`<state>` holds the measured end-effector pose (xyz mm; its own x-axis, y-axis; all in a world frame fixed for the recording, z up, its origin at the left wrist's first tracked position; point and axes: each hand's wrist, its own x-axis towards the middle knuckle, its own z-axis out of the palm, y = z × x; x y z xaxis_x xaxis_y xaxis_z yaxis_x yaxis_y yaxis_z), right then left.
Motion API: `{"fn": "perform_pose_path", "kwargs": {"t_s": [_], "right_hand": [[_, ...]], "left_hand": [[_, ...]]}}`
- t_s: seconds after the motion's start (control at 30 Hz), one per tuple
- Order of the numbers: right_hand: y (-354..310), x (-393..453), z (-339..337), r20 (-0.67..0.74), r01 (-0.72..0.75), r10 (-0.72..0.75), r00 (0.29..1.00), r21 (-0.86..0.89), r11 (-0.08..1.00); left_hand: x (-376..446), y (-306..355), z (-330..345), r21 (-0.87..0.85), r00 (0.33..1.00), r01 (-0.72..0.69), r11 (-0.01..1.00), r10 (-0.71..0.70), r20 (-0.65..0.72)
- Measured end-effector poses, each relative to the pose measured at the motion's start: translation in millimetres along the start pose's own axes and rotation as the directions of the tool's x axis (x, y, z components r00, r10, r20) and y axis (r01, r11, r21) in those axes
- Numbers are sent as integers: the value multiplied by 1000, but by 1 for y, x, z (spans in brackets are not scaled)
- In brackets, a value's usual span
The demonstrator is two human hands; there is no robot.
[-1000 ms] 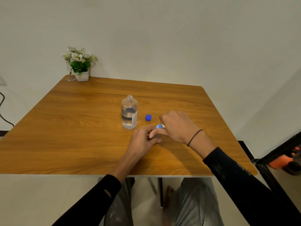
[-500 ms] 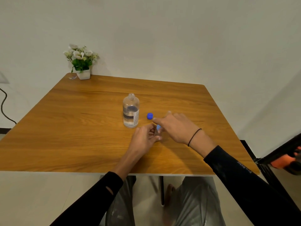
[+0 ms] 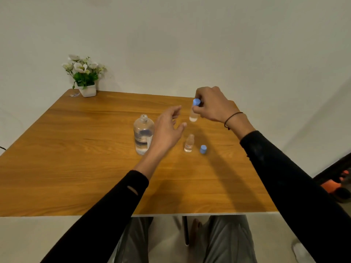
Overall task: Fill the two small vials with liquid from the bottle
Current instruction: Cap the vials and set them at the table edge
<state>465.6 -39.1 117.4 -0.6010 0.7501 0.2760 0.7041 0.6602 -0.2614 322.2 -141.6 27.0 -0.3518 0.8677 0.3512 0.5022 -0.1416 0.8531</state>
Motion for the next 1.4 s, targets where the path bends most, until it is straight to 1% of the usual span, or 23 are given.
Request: {"fn": "perform_pose_path", "kwargs": {"t_s": [0.07, 0.1, 0.2, 0.27, 0.33, 0.4, 0.53, 0.6, 0.7, 0.73, 0.77, 0.8, 0.83, 0.9, 0.93, 0.97, 1.0, 1.1, 1.17, 1.27, 1.4], "right_hand": [[27, 12, 14, 42, -119, 117, 992, 44, 992], [40, 16, 26, 67, -157, 155, 986, 34, 987], [66, 15, 64, 118, -224, 221, 968, 14, 974], [74, 14, 80, 100, -252, 245, 964, 62, 966], [79, 14, 86, 78, -261, 255, 964, 87, 961], [82, 15, 87, 93, -261, 253, 963, 86, 962], [80, 7, 82, 113, -280, 270, 956, 91, 956], [74, -5, 75, 82, -293, 286, 955, 107, 950], [66, -35, 69, -58, -244, 257, 965, 172, 954], [62, -49, 69, -85, -220, 237, 968, 173, 960], [59, -62, 71, -74, -200, 213, 974, 159, 967], [57, -75, 74, -22, -182, 186, 982, 127, 975], [55, -86, 78, 63, -161, 156, 986, 79, 984], [54, -101, 89, 254, -129, 130, 958, -23, 991], [54, -105, 91, 298, -136, 137, 945, -24, 990], [54, -106, 91, 300, -149, 139, 944, 11, 989], [53, -106, 88, 264, -141, 122, 957, 54, 989], [48, -94, 69, 106, -66, 47, 993, 179, 982], [43, -84, 56, 59, -12, 0, 998, 208, 978], [35, -68, 47, 73, 44, -60, 996, 195, 980], [30, -55, 52, 171, 98, -120, 978, 130, 987]], "left_hand": [[-3, -8, 7, 48, 999, 35, 998, -36, 24], [-7, -13, 11, 56, 997, 58, 997, -60, 38], [-18, -28, 17, 55, 980, 168, 984, -173, 99], [-24, -38, 21, 70, 961, 202, 977, -212, 175], [-27, -44, 25, 71, 948, 200, 977, -211, 239], [-29, -47, 28, 75, 941, 193, 978, -206, 267], [-33, -47, 34, 67, 954, 143, 987, -156, 257], [-36, -48, 36, 48, 960, 122, 991, -130, 246], [-37, -50, 38, 39, 969, 110, 993, -116, 220], [-37, -51, 38, 36, 970, 109, 993, -114, 213], [-36, -52, 39, 31, 972, 109, 994, -113, 208], [-36, -51, 40, 32, 971, 109, 994, -113, 210], [-36, -50, 41, 35, 970, 110, 993, -115, 212], [-35, -48, 43, 41, 970, 115, 993, -121, 212], [-35, -48, 44, 45, 969, 119, 992, -126, 212], [-35, -48, 45, 52, 969, 121, 991, -130, 211], [-36, -48, 45, 55, 969, 118, 991, -127, 210], [-35, -51, 45, 49, 976, 90, 995, -98, 195], [-35, -53, 45, 42, 979, 84, 996, -90, 184], [-35, -53, 46, 17, 981, 78, 997, -79, 175], [-34, -53, 48, 11, 981, 75, 997, -76, 181]]}}
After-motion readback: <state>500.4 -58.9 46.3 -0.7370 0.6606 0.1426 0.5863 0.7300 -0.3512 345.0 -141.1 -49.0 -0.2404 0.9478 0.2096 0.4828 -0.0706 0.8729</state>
